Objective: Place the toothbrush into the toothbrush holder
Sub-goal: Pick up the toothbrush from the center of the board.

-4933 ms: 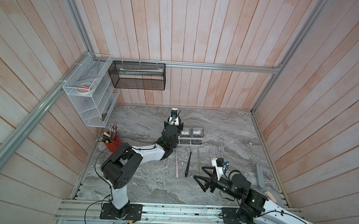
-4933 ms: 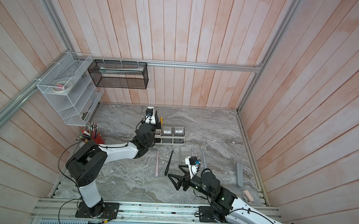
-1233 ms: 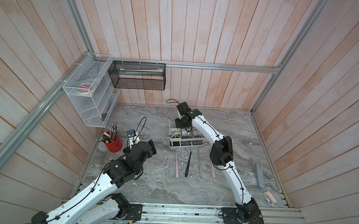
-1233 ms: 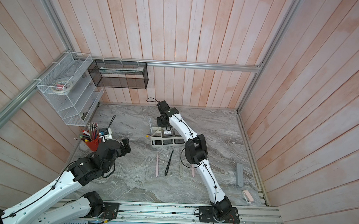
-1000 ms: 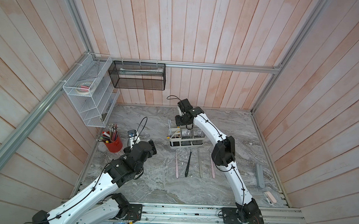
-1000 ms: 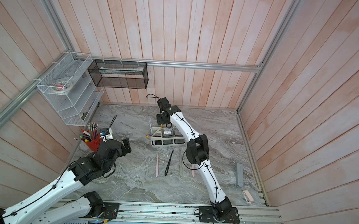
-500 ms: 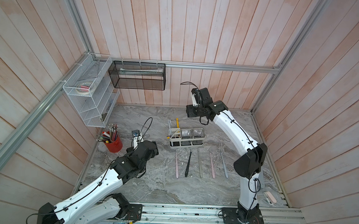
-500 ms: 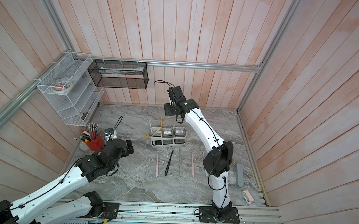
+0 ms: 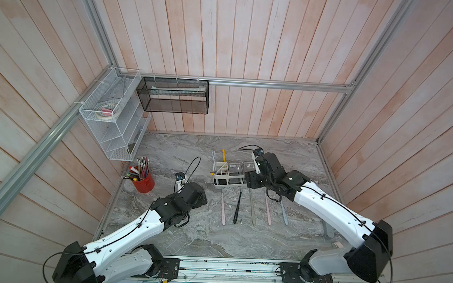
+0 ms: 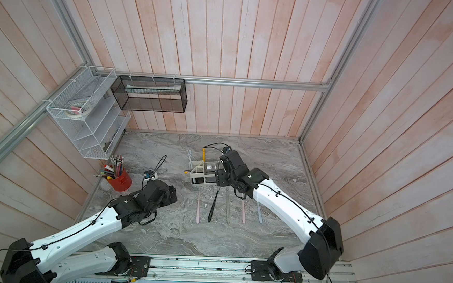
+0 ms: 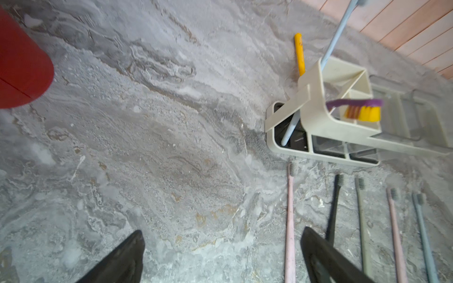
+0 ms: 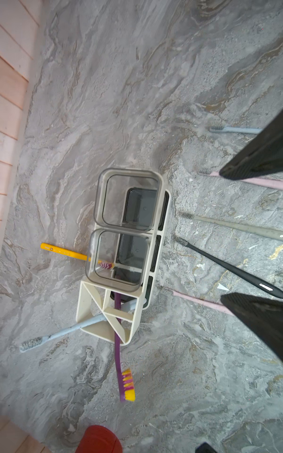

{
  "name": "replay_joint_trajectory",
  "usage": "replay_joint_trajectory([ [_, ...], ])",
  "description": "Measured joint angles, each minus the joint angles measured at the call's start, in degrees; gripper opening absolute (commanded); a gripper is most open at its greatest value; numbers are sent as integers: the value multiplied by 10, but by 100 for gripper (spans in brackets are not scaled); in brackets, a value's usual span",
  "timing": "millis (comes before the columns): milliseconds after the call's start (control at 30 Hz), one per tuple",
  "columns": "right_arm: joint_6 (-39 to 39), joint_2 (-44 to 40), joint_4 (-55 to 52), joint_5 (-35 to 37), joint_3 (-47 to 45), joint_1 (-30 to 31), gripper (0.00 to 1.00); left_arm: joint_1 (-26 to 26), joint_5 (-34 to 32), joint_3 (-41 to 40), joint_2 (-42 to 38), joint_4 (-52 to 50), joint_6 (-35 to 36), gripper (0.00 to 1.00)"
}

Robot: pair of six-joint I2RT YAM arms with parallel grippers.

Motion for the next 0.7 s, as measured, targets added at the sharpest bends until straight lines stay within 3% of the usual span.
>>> replay_joint_trajectory([
  [333,16,-119,35,21,-79,0,98,-32,20,76,152,0,-28,100],
  [500,13,-171,44,24,-102,0,98,-53,8,149,244,-10,-32,100],
  [600,9,-198,45,26,-103,0,98,-59,5,196,301,-22,-34,89],
  [700,6,-224,46,26,-103,0,98,-60,-6,224,339,-34,-37,88],
])
